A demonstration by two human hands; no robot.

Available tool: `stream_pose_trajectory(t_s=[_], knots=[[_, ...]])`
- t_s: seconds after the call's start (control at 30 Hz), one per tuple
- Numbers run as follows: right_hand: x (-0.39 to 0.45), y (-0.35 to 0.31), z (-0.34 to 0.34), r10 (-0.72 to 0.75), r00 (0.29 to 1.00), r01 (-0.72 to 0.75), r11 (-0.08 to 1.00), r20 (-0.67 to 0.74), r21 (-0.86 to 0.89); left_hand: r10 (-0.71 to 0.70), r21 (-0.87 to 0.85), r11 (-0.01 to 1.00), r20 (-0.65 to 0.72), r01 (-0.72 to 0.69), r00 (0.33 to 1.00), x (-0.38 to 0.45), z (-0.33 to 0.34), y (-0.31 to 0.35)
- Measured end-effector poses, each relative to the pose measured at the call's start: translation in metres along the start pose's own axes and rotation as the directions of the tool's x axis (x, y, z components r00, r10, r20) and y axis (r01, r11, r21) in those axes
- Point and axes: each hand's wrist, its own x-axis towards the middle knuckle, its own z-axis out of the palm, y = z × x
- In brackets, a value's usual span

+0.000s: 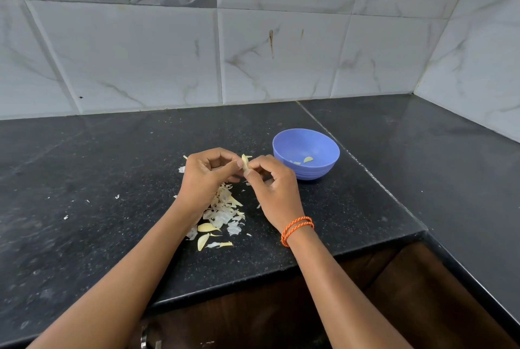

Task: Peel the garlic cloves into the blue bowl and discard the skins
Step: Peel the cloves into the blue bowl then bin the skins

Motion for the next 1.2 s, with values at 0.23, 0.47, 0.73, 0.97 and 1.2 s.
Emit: stream_pose_trajectory(t_s=[0.23,0.47,0.73,0.97,1.2], knots=[[0.000,-0.001,0.000,0.015,1.000,-0.015,1.000,0.005,0.012,-0.035,-0.016,0.999,0.020,0.035,0.999,-0.001,-0.002,0.000],[0.000,-0.002,-0.002,0.032,0.999,-0.032,0.999,0.001,0.023,-0.079,-0.096,0.992,0.064,0.085,0.995,-0.002,-0.003,0.005],[0.001,0.001,-0.005,0.045,0.994,-0.035,0.994,-0.098,0.100,-0.103,-0.035,0.994,0.084,0.107,0.991,-0.001,-0.005,0.004],[-0.002,0.002,-0.008,0.009,0.985,-0.004,1.000,-0.171,0.030,-0.103,0.002,0.995,0.051,0.103,0.993,0.000,-0.009,0.005],[-0.003,0.003,0.000,0.096,0.995,-0.100,0.986,-0.038,-0.133,-0.134,-0.015,0.991,0.060,0.136,0.989,-0.001,-0.013,0.007]])
